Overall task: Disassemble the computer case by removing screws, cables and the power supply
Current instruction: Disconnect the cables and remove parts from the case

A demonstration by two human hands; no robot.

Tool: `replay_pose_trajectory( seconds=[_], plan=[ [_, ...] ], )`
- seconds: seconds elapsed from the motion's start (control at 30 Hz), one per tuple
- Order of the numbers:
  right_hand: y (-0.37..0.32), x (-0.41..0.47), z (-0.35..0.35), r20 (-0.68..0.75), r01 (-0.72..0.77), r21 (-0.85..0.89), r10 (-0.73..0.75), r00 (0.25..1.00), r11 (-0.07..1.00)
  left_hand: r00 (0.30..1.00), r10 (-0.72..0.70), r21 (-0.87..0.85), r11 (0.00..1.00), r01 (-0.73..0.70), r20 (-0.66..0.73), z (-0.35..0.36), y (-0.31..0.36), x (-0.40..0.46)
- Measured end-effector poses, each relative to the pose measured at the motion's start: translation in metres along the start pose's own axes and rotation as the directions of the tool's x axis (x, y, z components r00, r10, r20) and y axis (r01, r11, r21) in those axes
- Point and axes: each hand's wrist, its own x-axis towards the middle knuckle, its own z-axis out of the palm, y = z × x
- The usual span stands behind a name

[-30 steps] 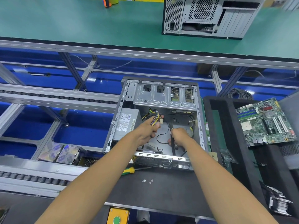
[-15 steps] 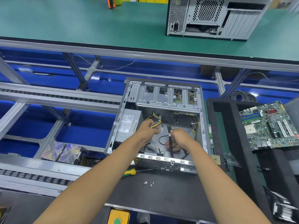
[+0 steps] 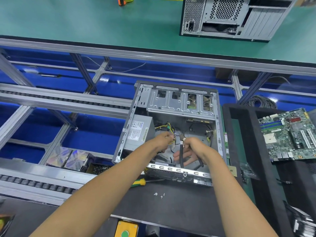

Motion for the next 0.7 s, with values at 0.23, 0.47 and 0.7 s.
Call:
replay_pose_trajectory(
  seconds=[0.23,0.47,0.7],
  plan=[
    [0.0041,0.0062,-0.0012,0.050,-0.038,-0.042,0.040,0.998,0.998,0.997,-0.035,-0.116,0.993,0.027,-0.064,0.0009,0.0017,0.0050],
    [0.0008,0.0004,0.0022,0.053,-0.005,-0.083,0.009,0.999,0.997,0.996,-0.045,-0.200,0.979,0.028,-0.080,-0.0005,0.0048,0.0040],
    [-0.0007,0.0014,0.0004,0.069,-0.028,-0.153,0.039,0.997,0.988,0.996,-0.038,-0.133,0.991,0.026,-0.086,-0.0016,0.0041,0.0048]
  ],
)
